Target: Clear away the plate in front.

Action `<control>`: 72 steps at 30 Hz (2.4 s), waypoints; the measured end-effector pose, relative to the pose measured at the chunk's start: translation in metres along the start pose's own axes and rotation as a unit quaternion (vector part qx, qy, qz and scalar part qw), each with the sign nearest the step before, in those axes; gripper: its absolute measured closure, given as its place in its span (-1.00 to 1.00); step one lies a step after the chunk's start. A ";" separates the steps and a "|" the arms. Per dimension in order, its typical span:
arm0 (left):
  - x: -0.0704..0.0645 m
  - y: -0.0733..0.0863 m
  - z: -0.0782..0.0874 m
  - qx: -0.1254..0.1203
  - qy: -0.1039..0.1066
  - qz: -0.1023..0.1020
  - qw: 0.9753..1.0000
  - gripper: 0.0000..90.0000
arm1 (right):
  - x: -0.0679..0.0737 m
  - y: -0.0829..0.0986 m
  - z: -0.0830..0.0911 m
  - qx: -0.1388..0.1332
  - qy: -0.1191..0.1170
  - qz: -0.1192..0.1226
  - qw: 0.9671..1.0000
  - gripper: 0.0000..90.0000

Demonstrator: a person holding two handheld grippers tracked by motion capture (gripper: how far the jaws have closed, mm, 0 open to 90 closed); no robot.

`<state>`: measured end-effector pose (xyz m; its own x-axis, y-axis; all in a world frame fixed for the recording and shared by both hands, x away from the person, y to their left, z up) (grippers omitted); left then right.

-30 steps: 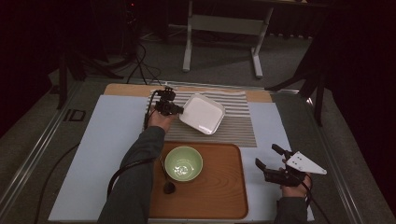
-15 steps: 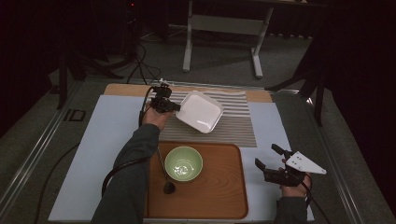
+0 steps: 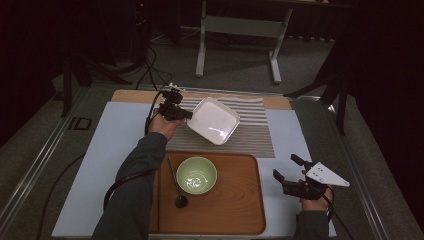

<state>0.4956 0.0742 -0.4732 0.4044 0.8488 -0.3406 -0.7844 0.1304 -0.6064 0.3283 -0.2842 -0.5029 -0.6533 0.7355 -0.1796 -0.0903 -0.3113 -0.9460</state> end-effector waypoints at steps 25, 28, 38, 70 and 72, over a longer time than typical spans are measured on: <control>-0.028 0.003 0.018 0.011 0.042 -0.053 0.998 0.98 | 0.000 0.000 -0.001 0.000 0.001 0.001 1.000 -0.69; -0.033 0.004 0.019 0.014 0.049 -0.059 0.997 0.98 | 0.000 0.000 -0.001 0.000 0.001 0.001 1.000 -0.69; -0.051 0.008 0.018 0.030 0.062 -0.092 0.993 0.98 | 0.000 0.000 -0.001 -0.001 0.002 0.001 1.000 -0.69; -0.091 0.024 0.017 0.050 0.091 -0.164 0.981 0.98 | -0.004 0.000 0.001 -0.004 0.010 -0.003 1.000 -0.69; -0.094 0.025 0.017 0.050 0.093 -0.168 0.980 0.98 | -0.004 0.000 0.001 -0.004 0.010 -0.004 1.000 -0.69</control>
<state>0.4299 0.0064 -0.4445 0.7187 0.6429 -0.2648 -0.6310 0.4432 -0.6368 0.3300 -0.2880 -0.5013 -0.6373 0.7498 -0.1778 -0.0886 -0.3005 -0.9497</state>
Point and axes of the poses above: each handheld gripper's, and its own axes: z roughly backward along the jaws, y roughly out of its underside, x roughly to its left, the point moved 7 cm from there along -z, roughly forward along the jaws, and after that the axes turned 6 degrees about z, right-handed, at the moved point
